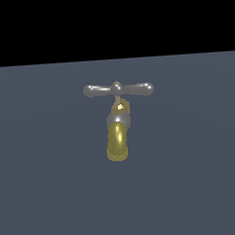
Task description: Turn on the faucet by rotating a designated handle.
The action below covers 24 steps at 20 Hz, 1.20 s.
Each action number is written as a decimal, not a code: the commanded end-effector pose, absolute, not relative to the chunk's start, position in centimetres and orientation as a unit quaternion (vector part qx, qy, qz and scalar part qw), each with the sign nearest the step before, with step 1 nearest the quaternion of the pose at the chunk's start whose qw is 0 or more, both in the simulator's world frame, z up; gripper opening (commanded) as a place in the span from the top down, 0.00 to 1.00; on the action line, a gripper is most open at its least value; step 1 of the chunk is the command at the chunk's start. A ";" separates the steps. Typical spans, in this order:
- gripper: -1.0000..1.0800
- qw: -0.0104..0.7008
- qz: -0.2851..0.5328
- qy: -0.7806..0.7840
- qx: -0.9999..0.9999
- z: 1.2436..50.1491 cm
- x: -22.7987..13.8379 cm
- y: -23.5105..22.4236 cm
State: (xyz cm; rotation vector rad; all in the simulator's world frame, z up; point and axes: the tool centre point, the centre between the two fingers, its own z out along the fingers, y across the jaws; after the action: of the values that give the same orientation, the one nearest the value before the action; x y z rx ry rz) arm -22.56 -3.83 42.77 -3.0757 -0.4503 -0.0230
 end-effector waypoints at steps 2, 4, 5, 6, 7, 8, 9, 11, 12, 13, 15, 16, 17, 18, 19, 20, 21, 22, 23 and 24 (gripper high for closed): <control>1.00 0.015 -0.007 -0.186 -0.982 41.0 -21.8 -4.8; 1.00 0.014 -0.006 -0.209 -0.978 40.1 -21.3 -5.3; 1.00 0.014 -0.006 -0.221 -0.975 39.6 -21.1 -5.5; 1.00 0.014 -0.006 -0.232 -0.973 39.1 -20.8 -5.7; 1.00 0.013 -0.006 -0.244 -0.970 38.6 -20.6 -6.0; 1.00 0.013 -0.006 -0.255 -0.967 38.1 -20.3 -6.2; 1.00 0.013 -0.006 -0.266 -0.964 37.6 -20.0 -6.4; 1.00 0.012 -0.005 -0.289 -0.957 36.6 -19.5 -6.9; 1.00 0.011 -0.005 -0.300 -0.954 36.1 -19.2 -7.1; 1.00 0.011 -0.005 -0.312 -0.950 35.6 -18.9 -7.3; 1.00 0.010 -0.004 -0.334 -0.943 34.7 -18.2 -7.6; 1.00 0.010 -0.004 -0.345 -0.939 34.2 -17.9 -7.8; 1.00 0.009 -0.004 -0.356 -0.934 33.7 -17.6 -8.0; 1.00 0.009 -0.004 -0.367 -0.930 33.2 -17.3 -8.2; 1.00 0.008 -0.004 -0.378 -0.926 32.7 -17.0 -8.3; 1.00 0.008 -0.003 -0.388 -0.921 32.2 -16.6 -8.5; 1.00 0.007 -0.003 -0.399 -0.917 31.8 -16.3 -8.6; 1.00 0.007 -0.003 -0.410 -0.912 31.3 -16.0 -8.7; 1.00 0.006 -0.003 -0.420 -0.908 30.8 -15.6 -8.9; 1.00 0.006 -0.003 -0.430 -0.903 30.4 -15.3 -9.0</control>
State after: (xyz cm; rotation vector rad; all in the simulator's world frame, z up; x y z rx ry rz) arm -15.80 -8.78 31.08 -2.8469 -1.2947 -0.0086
